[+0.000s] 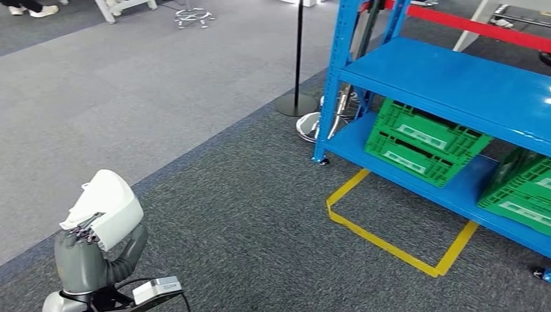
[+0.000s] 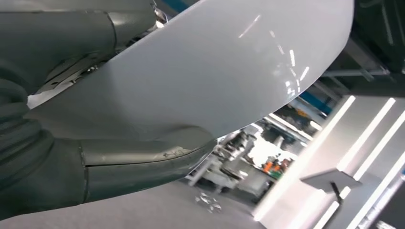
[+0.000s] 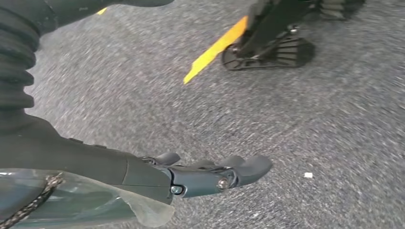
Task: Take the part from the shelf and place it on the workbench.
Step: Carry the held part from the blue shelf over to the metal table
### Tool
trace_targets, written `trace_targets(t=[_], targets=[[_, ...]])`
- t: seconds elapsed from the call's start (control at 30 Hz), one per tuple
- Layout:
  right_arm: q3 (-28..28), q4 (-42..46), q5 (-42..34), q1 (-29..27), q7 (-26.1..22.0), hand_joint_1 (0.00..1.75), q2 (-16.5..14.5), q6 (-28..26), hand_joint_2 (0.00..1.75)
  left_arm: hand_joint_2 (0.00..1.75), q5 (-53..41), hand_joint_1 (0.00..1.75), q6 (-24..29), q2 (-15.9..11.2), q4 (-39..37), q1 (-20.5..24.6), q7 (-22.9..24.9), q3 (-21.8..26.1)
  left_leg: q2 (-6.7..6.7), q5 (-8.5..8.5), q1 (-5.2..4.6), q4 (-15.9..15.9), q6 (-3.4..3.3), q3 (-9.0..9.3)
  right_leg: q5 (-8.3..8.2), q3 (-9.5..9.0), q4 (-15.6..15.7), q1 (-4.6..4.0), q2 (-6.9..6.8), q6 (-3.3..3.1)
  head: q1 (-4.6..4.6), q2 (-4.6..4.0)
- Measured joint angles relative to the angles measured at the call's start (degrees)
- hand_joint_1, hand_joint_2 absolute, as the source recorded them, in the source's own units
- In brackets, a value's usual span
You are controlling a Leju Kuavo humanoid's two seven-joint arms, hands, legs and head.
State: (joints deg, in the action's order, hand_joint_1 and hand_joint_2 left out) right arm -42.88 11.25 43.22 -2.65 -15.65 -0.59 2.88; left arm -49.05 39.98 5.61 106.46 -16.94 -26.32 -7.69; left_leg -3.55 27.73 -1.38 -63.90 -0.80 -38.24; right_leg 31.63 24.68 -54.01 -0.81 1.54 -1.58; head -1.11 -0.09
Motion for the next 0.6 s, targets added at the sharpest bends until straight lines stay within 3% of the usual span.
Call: trace_targets(t=[0.07,0.1,0.13,0.2,0.27,0.33,0.37,0.4,0.43,0.5,0.53,0.57,0.6], targets=[[0.18,-0.09,0.57,-0.15,-0.02,0.00,-0.02,0.11,1.75,1.75,-0.17,1.75,0.07,-0.02,0.46,-0.60,-0.02,0.43,2.85,5.73,1.23,-9.41,1.70,-1.44,-1.74,2.55,-0.13,0.25,-4.09,-0.23,-0.24,0.00],[0.19,-0.10,0.65,-0.10,-0.03,0.00,-0.02,0.11,1.75,1.75,-0.19,1.75,0.07,-0.03,0.48,-0.71,-0.02,0.51,3.15,4.75,1.72,-10.65,2.10,-0.68,-2.11,3.35,-0.39,0.29,-5.05,-0.04,-0.26,0.00],[0.20,-0.10,0.74,0.01,-0.04,0.00,-0.02,0.11,1.75,1.75,-0.22,1.75,0.07,-0.03,0.51,-0.81,-0.02,0.59,3.54,2.91,2.07,-9.49,2.38,1.03,-2.42,4.01,-0.70,0.33,-5.86,0.18,-0.26,0.00],[0.27,-0.10,0.91,0.22,-0.12,0.00,-0.02,0.11,1.75,1.75,-0.41,1.75,0.07,-0.04,0.70,-0.95,-0.02,0.66,5.72,0.72,2.32,-2.47,2.47,6.80,-2.88,4.97,-1.30,0.33,-7.18,0.71,-0.27,0.00],[0.38,-0.10,1.08,0.27,-0.22,0.00,-0.03,0.15,1.75,1.75,-0.67,1.75,0.07,0.02,1.03,-1.04,-0.01,0.74,7.86,1.62,1.92,4.87,1.80,11.70,-3.39,5.52,-1.78,0.34,-8.46,1.41,-0.25,0.00],[0.49,-0.10,1.20,0.39,-0.29,0.00,-0.04,0.21,1.75,1.75,-0.80,1.75,0.09,0.10,1.36,-1.26,0.03,0.98,7.65,2.53,1.45,8.04,0.85,12.81,-3.91,5.80,-1.98,0.49,-9.83,2.15,-0.22,0.00],[0.52,-0.10,1.27,0.53,-0.31,0.00,-0.04,0.22,1.75,1.75,-0.81,1.75,0.10,0.16,1.50,-1.48,0.07,1.13,7.07,2.39,1.46,8.67,0.34,12.67,-3.80,6.11,-2.19,0.64,-9.68,2.52,-0.22,0.00],[0.55,-0.10,1.31,0.61,-0.33,0.00,-0.04,0.22,1.75,1.75,-0.81,1.75,0.14,0.25,1.65,-1.65,0.10,1.28,6.46,2.16,1.52,9.30,-0.21,12.55,-3.11,6.69,-2.99,0.79,-8.51,2.81,-0.14,0.00],[0.59,-0.11,1.37,0.65,-0.36,0.00,-0.06,0.24,1.75,1.75,-0.81,1.75,0.16,0.36,1.77,-1.75,0.13,1.38,5.84,1.86,1.62,9.83,-0.75,12.35,-1.76,7.70,-4.92,0.93,-6.67,3.04,-0.03,0.00],[0.65,-0.15,1.48,0.41,-0.35,0.00,-0.10,0.26,1.75,1.75,-0.83,1.75,0.19,0.60,1.88,-1.83,0.17,1.52,4.58,1.21,1.57,9.90,-1.45,11.65,2.10,10.73,-11.80,1.15,-2.84,3.34,0.19,0.00],[0.68,-0.18,1.54,0.24,-0.33,0.00,-0.11,0.27,1.75,1.75,-0.84,1.75,0.17,0.67,1.88,-1.90,0.18,1.57,3.89,1.00,1.44,9.73,-1.57,11.28,3.56,12.19,-15.45,1.19,-2.04,3.43,0.25,0.00],[0.69,-0.19,1.61,0.08,-0.32,0.00,-0.10,0.27,1.75,1.75,-0.85,1.75,0.17,0.73,1.88,-2.02,0.18,1.63,3.16,0.86,1.33,9.48,-1.61,10.95,4.03,12.99,-17.65,1.20,-1.73,3.52,0.25,0.00],[0.71,-0.19,1.65,-0.03,-0.33,0.00,-0.08,0.27,1.75,1.75,-0.85,1.75,0.17,0.78,1.88,-2.10,0.18,1.71,2.41,0.78,1.25,9.15,-1.60,10.64,3.39,12.82,-17.73,1.23,-1.59,3.58,0.26,0.00]])
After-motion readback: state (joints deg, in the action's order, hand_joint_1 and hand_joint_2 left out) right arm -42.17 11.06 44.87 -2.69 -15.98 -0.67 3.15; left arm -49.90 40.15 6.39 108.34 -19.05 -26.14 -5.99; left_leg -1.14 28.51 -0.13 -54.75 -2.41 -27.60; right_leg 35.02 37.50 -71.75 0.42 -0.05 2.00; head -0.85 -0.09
